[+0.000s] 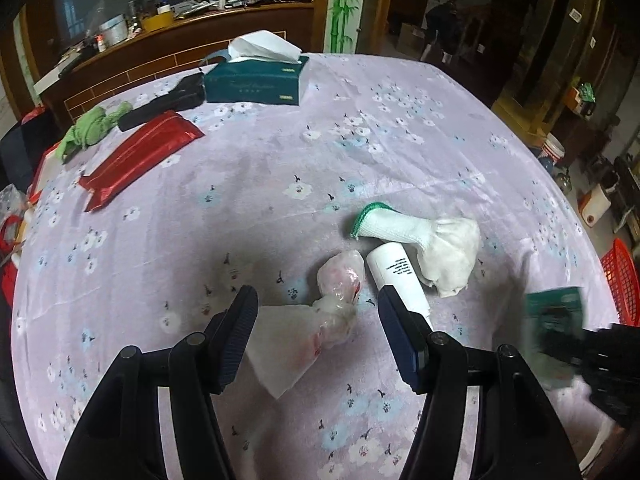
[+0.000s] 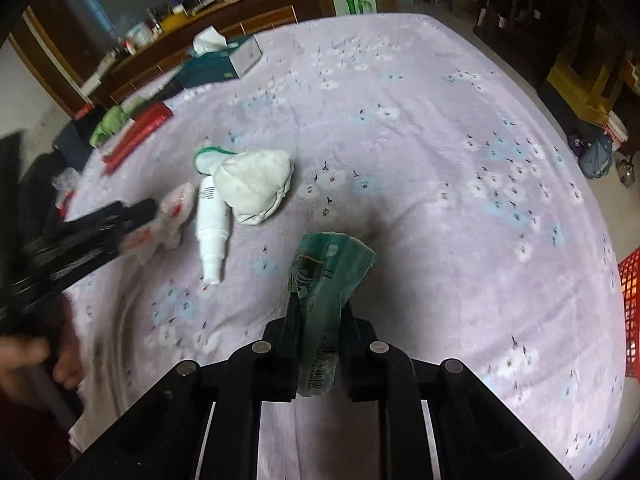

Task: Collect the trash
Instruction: 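Grasp the green snack pack with the right tool while the left tool grasps the clear plastic bag, then lift the green snack pack and plastic bag off the table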

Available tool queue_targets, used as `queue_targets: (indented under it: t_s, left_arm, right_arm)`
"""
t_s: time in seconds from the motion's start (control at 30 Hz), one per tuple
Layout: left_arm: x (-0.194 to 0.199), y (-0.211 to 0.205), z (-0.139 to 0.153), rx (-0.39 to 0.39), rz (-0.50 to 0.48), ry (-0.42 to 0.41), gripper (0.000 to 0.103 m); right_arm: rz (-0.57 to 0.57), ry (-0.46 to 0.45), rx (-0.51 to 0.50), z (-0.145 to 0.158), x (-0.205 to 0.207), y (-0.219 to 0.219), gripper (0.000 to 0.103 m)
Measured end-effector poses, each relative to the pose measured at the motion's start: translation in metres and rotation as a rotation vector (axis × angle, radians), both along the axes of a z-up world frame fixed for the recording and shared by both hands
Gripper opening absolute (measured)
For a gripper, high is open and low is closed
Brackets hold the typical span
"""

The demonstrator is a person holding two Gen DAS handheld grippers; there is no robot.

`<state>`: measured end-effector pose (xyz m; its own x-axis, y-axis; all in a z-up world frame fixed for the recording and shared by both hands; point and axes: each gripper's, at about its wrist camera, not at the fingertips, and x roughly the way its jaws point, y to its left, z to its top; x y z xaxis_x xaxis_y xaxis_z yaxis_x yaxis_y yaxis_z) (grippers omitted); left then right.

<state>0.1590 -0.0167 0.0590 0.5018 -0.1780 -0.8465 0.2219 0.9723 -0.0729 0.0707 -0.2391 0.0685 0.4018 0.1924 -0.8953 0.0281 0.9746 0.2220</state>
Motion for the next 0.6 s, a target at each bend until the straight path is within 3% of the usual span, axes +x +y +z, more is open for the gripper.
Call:
queue_targets:
  t_s: [0.23,0.33,0.6]
  left_arm:
    - [0.009,-0.018,-0.024,0.038,-0.050,0.036,0.056]
    - [0.015,-0.016,-0.037,0.038,-0.020,0.067,0.036]
    - [-0.009,-0.001,-0.027,-0.048,0.061,0.025,0.033]
  right_arm:
    - [-0.005,-0.039,0.041,0.019,-0.028,-0.007,0.016]
    - [0.009,-0.060,0.035,0.025,-0.035,-0.004,0.016]
    - [0.061,-0.107,-0.025,0.032,-0.057,0.001,0.016]
